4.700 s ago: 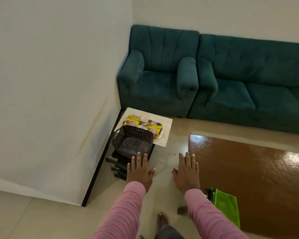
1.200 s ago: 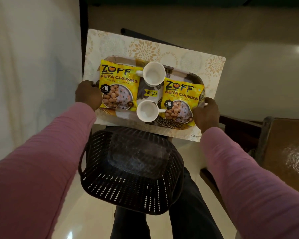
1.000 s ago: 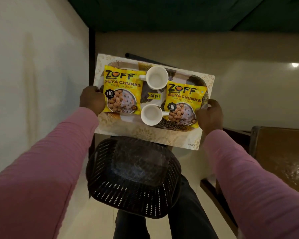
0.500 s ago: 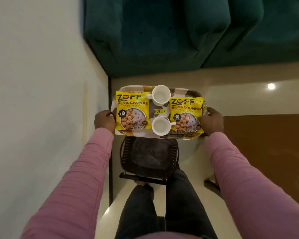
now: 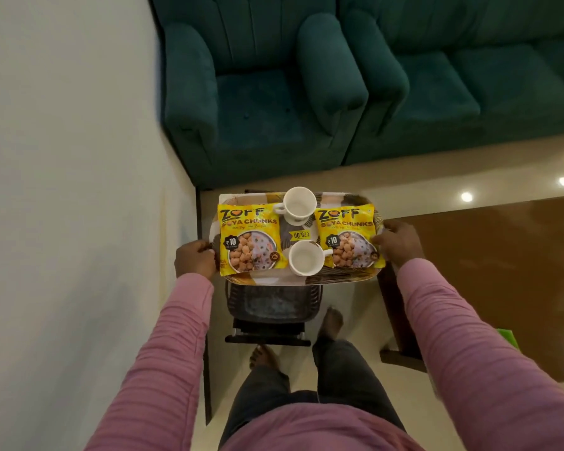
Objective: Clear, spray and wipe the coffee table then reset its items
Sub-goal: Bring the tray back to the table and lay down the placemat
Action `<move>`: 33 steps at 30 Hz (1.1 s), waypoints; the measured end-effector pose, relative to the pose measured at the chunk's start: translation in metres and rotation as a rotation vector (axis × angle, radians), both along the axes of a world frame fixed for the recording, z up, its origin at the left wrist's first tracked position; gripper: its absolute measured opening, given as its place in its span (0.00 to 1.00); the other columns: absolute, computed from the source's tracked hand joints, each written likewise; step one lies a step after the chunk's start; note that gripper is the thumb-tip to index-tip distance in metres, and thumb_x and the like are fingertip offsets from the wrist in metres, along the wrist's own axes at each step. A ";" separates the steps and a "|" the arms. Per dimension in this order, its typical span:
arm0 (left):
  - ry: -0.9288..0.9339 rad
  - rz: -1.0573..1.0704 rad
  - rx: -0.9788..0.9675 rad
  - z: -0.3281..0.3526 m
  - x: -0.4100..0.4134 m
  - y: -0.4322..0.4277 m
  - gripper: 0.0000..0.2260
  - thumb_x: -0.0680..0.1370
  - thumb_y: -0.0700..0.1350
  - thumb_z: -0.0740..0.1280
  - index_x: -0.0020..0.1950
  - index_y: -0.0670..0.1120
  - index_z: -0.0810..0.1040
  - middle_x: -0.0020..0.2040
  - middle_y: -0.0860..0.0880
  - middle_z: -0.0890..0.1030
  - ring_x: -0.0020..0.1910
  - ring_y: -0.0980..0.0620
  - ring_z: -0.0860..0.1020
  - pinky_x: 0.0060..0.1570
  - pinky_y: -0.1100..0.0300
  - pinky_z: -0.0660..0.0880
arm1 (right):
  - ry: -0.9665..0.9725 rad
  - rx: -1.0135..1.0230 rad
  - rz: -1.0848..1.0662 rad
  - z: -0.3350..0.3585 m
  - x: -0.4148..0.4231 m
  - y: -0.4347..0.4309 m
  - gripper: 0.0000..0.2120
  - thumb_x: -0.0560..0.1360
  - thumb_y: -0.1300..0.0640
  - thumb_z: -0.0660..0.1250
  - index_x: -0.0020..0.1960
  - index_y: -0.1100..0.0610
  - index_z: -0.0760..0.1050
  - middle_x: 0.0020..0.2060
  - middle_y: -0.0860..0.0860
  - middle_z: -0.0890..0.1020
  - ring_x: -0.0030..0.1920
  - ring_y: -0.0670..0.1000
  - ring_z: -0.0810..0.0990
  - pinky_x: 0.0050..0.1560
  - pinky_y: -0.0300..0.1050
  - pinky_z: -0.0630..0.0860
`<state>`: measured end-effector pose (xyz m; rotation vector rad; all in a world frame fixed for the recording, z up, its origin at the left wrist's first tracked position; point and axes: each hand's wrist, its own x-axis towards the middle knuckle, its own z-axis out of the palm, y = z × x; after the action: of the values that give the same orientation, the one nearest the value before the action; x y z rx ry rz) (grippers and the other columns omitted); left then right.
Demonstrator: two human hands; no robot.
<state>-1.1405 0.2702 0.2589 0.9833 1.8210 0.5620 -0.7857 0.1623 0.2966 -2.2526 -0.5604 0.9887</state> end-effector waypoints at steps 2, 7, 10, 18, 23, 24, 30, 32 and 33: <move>0.005 -0.002 0.013 0.008 0.007 -0.014 0.13 0.75 0.33 0.65 0.56 0.42 0.83 0.51 0.40 0.83 0.49 0.37 0.82 0.53 0.40 0.79 | 0.009 0.010 -0.012 -0.007 0.013 -0.016 0.24 0.61 0.61 0.66 0.57 0.56 0.79 0.49 0.55 0.84 0.48 0.58 0.83 0.49 0.58 0.81; 0.025 -0.010 0.042 0.020 0.034 -0.057 0.13 0.76 0.33 0.65 0.58 0.41 0.82 0.52 0.41 0.83 0.48 0.39 0.82 0.52 0.41 0.80 | -0.070 0.038 0.046 0.015 0.027 -0.053 0.11 0.68 0.63 0.65 0.49 0.62 0.81 0.45 0.58 0.83 0.46 0.58 0.82 0.53 0.55 0.79; 0.065 -0.001 0.057 0.022 0.058 -0.089 0.13 0.75 0.33 0.66 0.57 0.41 0.82 0.53 0.41 0.84 0.49 0.39 0.82 0.53 0.42 0.80 | -0.085 0.048 0.084 0.017 0.053 -0.073 0.09 0.69 0.62 0.65 0.47 0.60 0.82 0.43 0.57 0.84 0.46 0.58 0.81 0.52 0.51 0.78; 0.041 0.064 0.069 0.034 0.128 -0.170 0.14 0.76 0.33 0.67 0.61 0.41 0.81 0.54 0.42 0.83 0.52 0.40 0.81 0.56 0.43 0.79 | -0.085 0.042 0.136 0.016 0.132 -0.127 0.09 0.72 0.61 0.64 0.49 0.61 0.81 0.44 0.58 0.83 0.46 0.57 0.81 0.51 0.52 0.79; 0.001 0.089 0.092 0.046 0.164 -0.213 0.14 0.77 0.31 0.65 0.61 0.38 0.80 0.50 0.43 0.81 0.51 0.40 0.80 0.56 0.43 0.78 | -0.119 0.040 0.118 0.017 0.161 -0.157 0.10 0.72 0.61 0.66 0.50 0.62 0.81 0.42 0.58 0.82 0.43 0.56 0.79 0.48 0.47 0.76; 0.001 0.093 0.099 0.047 0.169 -0.221 0.13 0.77 0.31 0.65 0.61 0.38 0.80 0.49 0.44 0.81 0.52 0.40 0.80 0.57 0.44 0.78 | -0.130 0.039 0.109 0.015 0.165 -0.163 0.10 0.71 0.60 0.67 0.50 0.63 0.81 0.42 0.58 0.82 0.43 0.57 0.79 0.48 0.48 0.76; 0.009 0.087 0.078 0.041 0.180 -0.259 0.13 0.78 0.33 0.66 0.61 0.40 0.80 0.50 0.44 0.81 0.48 0.41 0.81 0.54 0.42 0.80 | -0.153 0.050 0.115 0.010 0.179 -0.201 0.10 0.72 0.59 0.68 0.49 0.62 0.82 0.41 0.58 0.81 0.43 0.58 0.79 0.47 0.49 0.75; 0.023 0.083 0.065 0.034 0.181 -0.269 0.13 0.77 0.35 0.67 0.60 0.43 0.81 0.52 0.44 0.82 0.49 0.40 0.82 0.54 0.42 0.80 | -0.168 0.050 0.117 0.010 0.184 -0.213 0.09 0.71 0.59 0.68 0.48 0.62 0.82 0.41 0.59 0.81 0.43 0.58 0.80 0.49 0.51 0.76; 0.024 0.078 0.065 0.032 0.184 -0.276 0.13 0.77 0.35 0.67 0.60 0.44 0.81 0.53 0.43 0.83 0.50 0.40 0.82 0.54 0.42 0.79 | -0.176 0.049 0.125 0.012 0.188 -0.220 0.08 0.71 0.59 0.68 0.47 0.62 0.81 0.41 0.59 0.81 0.43 0.58 0.80 0.49 0.51 0.76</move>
<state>-0.9567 -0.0054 0.2907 0.9695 1.8794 0.6630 -0.5979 -0.0581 0.3083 -2.2970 -0.8012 0.8308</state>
